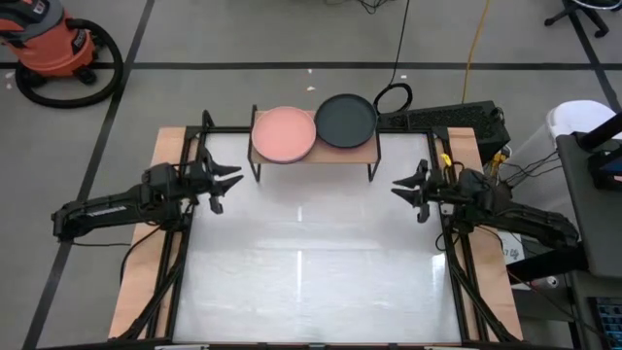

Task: Place and stack plates onto a shelf
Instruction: Return to Home Position

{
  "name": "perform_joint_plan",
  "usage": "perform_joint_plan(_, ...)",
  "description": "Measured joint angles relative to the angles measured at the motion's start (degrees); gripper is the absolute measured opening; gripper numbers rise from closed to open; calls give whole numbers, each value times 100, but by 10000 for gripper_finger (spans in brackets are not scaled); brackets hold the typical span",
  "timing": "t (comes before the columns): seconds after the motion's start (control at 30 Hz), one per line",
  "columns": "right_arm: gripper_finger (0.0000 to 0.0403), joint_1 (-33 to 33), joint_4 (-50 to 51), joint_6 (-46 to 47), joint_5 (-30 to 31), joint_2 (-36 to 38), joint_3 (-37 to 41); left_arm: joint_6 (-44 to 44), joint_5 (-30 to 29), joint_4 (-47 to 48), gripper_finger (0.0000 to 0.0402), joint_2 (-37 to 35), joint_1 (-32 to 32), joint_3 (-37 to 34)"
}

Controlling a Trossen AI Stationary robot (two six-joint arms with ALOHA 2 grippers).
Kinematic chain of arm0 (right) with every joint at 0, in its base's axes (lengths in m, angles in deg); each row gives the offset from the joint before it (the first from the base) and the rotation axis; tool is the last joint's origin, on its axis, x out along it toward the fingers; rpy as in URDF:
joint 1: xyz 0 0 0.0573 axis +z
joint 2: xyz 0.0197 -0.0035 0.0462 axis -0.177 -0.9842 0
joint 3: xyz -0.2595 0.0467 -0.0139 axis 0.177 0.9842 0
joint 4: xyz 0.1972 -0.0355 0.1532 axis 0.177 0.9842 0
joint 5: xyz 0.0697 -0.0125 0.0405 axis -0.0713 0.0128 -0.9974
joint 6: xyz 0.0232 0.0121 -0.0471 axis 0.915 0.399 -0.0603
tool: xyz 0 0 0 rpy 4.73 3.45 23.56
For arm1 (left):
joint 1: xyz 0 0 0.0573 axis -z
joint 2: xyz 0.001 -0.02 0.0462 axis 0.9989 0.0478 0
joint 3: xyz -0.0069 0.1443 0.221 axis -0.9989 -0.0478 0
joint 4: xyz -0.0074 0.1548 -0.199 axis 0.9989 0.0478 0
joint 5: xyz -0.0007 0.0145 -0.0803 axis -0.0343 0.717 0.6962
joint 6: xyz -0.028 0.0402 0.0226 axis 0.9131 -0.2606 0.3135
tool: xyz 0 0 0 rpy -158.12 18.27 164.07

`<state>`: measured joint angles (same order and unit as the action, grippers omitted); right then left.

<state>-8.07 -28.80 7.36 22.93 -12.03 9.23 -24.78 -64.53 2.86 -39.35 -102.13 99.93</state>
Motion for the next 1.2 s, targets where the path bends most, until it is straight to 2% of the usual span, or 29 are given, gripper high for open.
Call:
perform_joint_plan(0.27, 51, 0, -3, -90, -151, 319, 9, 285, 213, 214, 113, -2, 0, -48)
perform_joint_plan(0.4, 25, 0, -145, -145, -147, 331, 91, 431, 282, -366, 113, -4, 0, -501)
perform_joint_plan(0.57, 2, 0, -981, -13, -145, 331, 680, 499, 284, -1686, 113, 2, 0, -1406)
perform_joint_plan(0.7, 1, 0, -1507, 1, -118, 328, 1017, 581, 284, -1711, 112, 15, -4, -1431)
perform_joint_plan(0.8, 1, 0, -1315, 2, -112, 309, 1023, 567, 293, -1705, 93, 11, -11, -1453)
perform_joint_plan(1.0, 0, 0, -1253, 3, -131, 299, 1031, 517, 343, -1596, 10, 17, -11, -1453)
perform_joint_plan(1.2, 0, 0, -726, 290, -125, 296, 1040, 521, 542, -1573, 5, 17, -11, -1453)
